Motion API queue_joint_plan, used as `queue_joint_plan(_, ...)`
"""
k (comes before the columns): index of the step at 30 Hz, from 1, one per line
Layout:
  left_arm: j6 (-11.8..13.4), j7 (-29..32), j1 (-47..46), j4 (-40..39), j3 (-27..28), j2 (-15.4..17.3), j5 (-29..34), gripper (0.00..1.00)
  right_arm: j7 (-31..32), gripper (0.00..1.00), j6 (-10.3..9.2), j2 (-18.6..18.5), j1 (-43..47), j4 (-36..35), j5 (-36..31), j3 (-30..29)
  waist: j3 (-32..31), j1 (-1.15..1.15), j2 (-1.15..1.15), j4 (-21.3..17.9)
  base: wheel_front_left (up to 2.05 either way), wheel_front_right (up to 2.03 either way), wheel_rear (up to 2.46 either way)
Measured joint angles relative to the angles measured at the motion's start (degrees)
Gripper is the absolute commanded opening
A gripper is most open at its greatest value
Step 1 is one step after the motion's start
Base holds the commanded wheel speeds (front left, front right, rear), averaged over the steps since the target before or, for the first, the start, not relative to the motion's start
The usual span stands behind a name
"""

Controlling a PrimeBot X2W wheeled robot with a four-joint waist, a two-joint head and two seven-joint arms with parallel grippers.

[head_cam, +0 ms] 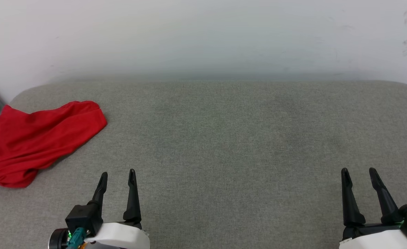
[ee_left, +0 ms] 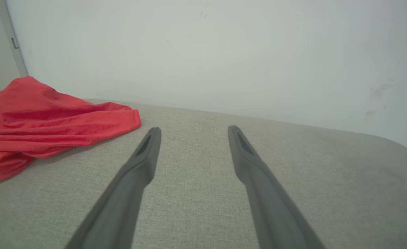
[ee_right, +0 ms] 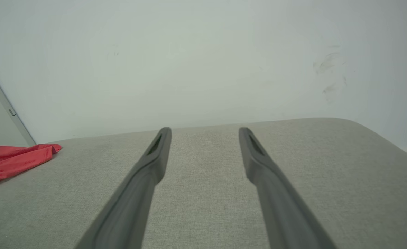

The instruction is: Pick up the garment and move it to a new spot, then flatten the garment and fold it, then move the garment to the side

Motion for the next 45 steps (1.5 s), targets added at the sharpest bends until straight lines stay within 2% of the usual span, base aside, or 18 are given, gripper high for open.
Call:
queue_joint_plan(22, 1.1, -2.3, 1.2, 0.4, -1.3, 0.0, 7.2, 1.0, -2.5, 1.0, 0.0, 0.0, 1.5, -1.1, -6.4, 0.2, -0.1, 0.0, 0.0, 0.0, 0.0, 0.0, 0.0)
queue_joint_plan(36, 1.5, -2.4, 1.3, 1.0, -1.2, 0.0, 6.0, 1.0, -2.5, 1.0, 0.0, 0.0, 2.0, 0.4, -2.2, -0.5, 0.0, 0.0, 0.0, 0.1, 0.0, 0.0, 0.0)
queue_joint_plan(45, 1.5, -2.4, 1.3, 1.2, -1.0, 0.0, 5.9, 1.0, -2.5, 1.0, 0.0, 0.0, 2.1, 0.6, -2.0, -0.3, 0.1, 0.0, 0.0, 0.4, 0.0, 0.0, 0.0)
